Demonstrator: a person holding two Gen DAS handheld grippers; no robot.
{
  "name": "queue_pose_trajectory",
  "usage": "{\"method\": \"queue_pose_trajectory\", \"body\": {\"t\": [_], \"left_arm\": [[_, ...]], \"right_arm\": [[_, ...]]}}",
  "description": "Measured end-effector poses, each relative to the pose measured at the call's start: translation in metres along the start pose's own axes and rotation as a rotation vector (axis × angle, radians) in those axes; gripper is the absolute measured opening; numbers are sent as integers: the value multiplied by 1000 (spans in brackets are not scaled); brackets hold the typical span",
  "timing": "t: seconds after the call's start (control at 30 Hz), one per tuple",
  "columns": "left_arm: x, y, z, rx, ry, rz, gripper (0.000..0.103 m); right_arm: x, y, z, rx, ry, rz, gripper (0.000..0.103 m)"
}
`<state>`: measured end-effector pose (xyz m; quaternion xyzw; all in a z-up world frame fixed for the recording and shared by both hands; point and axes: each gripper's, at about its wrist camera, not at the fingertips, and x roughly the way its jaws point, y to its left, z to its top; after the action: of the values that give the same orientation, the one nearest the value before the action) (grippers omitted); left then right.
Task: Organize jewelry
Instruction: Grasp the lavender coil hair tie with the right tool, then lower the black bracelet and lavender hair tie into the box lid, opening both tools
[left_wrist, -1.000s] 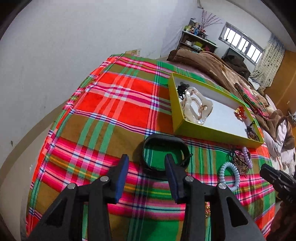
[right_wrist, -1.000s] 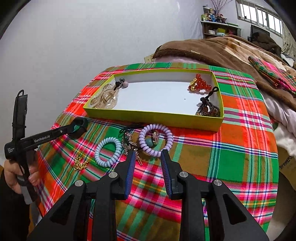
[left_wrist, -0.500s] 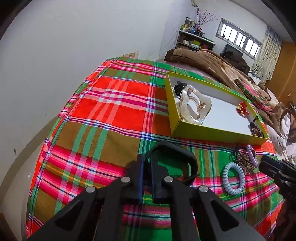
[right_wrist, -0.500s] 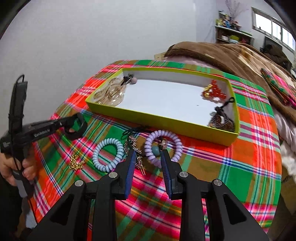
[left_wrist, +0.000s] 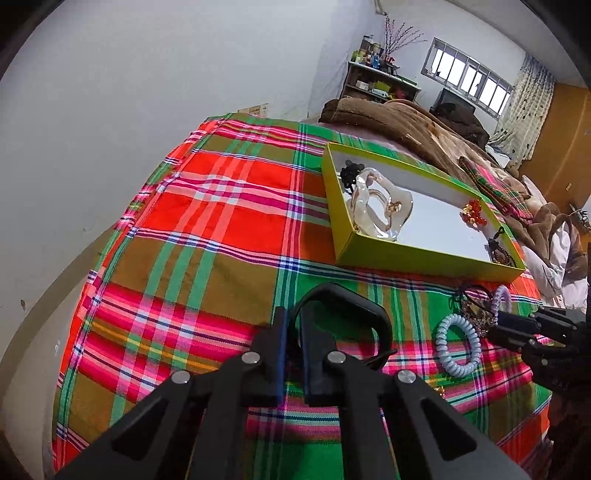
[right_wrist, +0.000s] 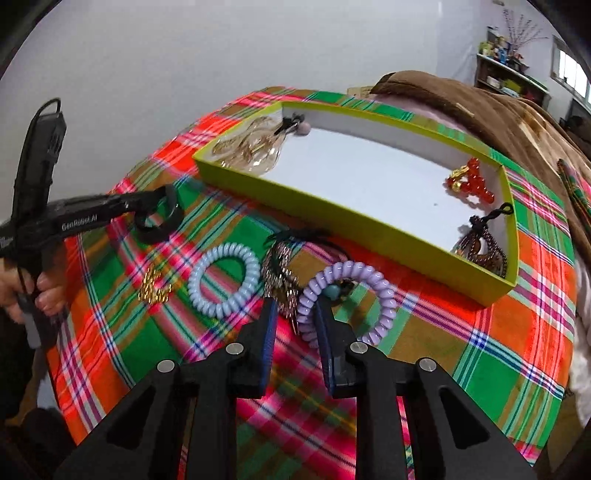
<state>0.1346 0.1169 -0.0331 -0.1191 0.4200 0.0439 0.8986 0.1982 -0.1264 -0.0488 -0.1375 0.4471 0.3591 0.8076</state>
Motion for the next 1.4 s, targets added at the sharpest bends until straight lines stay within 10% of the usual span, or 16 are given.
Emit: {"method": "queue_pose_trajectory", "body": {"t": [0.17, 1.4], "left_arm": [[-1, -1, -4, 7, 1, -7, 7], [-63, -63, 18, 129, -124, -86, 7]], "right_arm": [[-2, 7, -7, -35, 4, -31, 10], [-90, 3, -7, 102, -213, -109, 10]]}}
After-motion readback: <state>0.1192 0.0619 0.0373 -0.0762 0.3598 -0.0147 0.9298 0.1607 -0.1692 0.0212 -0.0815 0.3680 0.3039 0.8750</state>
